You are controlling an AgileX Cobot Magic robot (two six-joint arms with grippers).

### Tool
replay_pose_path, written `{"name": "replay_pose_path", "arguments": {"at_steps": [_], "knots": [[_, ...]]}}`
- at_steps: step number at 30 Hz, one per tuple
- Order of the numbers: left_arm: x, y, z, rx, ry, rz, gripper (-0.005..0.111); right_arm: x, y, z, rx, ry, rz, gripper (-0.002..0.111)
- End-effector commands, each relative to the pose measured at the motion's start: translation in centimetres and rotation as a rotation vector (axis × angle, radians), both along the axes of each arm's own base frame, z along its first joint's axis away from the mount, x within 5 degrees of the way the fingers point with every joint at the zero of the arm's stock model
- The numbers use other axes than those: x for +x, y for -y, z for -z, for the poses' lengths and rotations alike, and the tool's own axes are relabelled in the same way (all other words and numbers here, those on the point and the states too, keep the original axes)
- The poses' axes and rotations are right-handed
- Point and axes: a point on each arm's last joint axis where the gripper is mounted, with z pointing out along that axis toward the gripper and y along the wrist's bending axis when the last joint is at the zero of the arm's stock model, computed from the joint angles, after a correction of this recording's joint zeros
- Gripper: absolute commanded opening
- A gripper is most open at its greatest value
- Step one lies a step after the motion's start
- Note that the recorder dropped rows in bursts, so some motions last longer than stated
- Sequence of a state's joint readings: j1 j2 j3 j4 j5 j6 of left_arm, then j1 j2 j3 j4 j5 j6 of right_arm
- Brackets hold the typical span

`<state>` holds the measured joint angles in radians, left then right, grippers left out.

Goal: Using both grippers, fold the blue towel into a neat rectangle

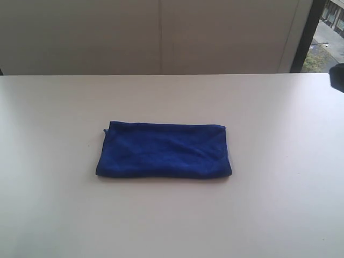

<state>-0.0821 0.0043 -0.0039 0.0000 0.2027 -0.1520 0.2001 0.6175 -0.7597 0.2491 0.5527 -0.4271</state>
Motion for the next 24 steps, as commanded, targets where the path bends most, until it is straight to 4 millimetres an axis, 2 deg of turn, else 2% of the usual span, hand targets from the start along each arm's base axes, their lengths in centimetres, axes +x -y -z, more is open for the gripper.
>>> {"name": "replay_pose_path", "arguments": {"at_steps": [1,2,3,6,7,10,15,16,18,20,24], "knots": [[0.0,0.0,0.1,0.002,0.001,0.002,0.000,-4.1,0.7,-0.6,0.089,0.122,0.004,0.000],[0.0,0.0,0.1,0.002,0.001,0.002,0.000,-5.0,0.9,-0.6,0.114,0.143,0.012,0.000],[0.0,0.0,0.1,0.002,0.001,0.002,0.000,-6.8,1.4,0.1,0.160,0.186,0.029,0.000],[0.0,0.0,0.1,0.002,0.001,0.002,0.000,-8.2,1.8,2.9,0.173,0.207,0.086,0.000],[0.0,0.0,0.1,0.002,0.001,0.002,0.000,-8.0,2.0,4.6,0.175,0.206,0.136,0.000],[0.0,0.0,0.1,0.002,0.001,0.002,0.000,-6.3,2.2,7.9,0.238,0.216,0.197,0.000],[0.0,0.0,0.1,0.002,0.001,0.002,0.000,-4.8,3.0,11.8,0.329,0.319,0.297,0.000],[0.0,0.0,0.1,0.002,0.001,0.002,0.000,-4.6,3.3,13.3,0.337,0.320,0.322,0.000],[0.0,0.0,0.1,0.002,0.001,0.002,0.000,-4.5,3.3,14.8,0.339,0.289,0.337,0.000],[0.0,0.0,0.1,0.002,0.001,0.002,0.000,-4.4,3.3,15.9,0.340,0.260,0.344,0.000],[0.0,0.0,0.1,0.002,0.001,0.002,0.000,-4.5,3.3,16.0,0.342,0.249,0.339,0.000]]}}
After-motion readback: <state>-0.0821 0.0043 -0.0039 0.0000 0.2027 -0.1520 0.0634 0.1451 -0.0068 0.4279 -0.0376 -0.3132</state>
